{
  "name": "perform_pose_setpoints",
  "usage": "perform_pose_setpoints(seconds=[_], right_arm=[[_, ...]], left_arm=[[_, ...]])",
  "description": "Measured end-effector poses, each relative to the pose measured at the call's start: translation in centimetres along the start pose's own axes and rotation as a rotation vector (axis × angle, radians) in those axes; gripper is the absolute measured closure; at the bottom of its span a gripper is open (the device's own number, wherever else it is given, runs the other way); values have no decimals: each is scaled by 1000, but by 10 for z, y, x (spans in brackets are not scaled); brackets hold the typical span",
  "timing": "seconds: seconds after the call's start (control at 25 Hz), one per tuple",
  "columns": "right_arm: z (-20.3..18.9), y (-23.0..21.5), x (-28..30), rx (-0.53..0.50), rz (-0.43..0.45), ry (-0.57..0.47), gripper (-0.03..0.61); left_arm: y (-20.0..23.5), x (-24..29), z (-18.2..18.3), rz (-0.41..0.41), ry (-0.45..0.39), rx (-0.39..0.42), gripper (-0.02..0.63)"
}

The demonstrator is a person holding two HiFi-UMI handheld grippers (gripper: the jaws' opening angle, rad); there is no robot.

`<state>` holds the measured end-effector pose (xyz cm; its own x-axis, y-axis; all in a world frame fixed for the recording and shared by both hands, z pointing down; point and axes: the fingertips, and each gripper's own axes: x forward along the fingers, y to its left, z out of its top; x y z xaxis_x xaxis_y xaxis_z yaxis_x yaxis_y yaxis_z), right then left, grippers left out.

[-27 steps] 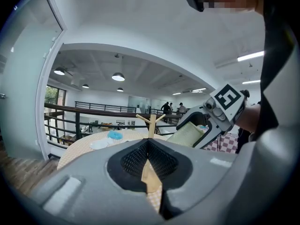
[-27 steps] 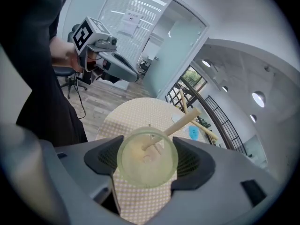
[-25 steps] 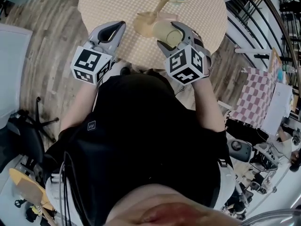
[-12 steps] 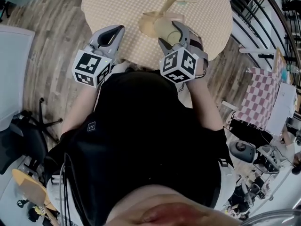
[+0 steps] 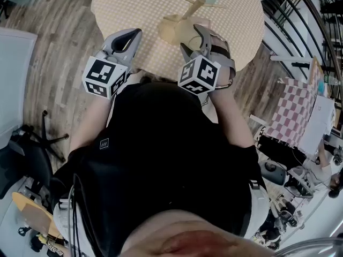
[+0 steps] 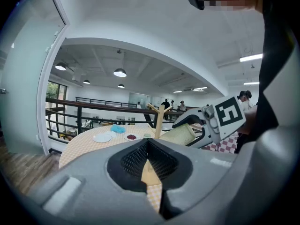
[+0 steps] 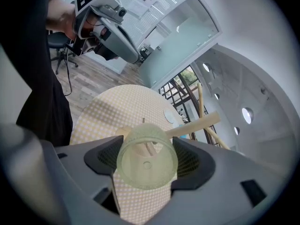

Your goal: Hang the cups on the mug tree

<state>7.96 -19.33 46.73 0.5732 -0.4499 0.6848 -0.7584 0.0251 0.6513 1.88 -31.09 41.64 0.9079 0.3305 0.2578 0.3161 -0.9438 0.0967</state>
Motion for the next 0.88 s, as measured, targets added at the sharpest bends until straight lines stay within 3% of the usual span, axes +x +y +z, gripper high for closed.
perform_pose_setpoints(seconds=[0.88], right_arm=[[2,4,18,-2,-36,-5,241]], left_arm=[[11,1,-6,24,16,-33,607]])
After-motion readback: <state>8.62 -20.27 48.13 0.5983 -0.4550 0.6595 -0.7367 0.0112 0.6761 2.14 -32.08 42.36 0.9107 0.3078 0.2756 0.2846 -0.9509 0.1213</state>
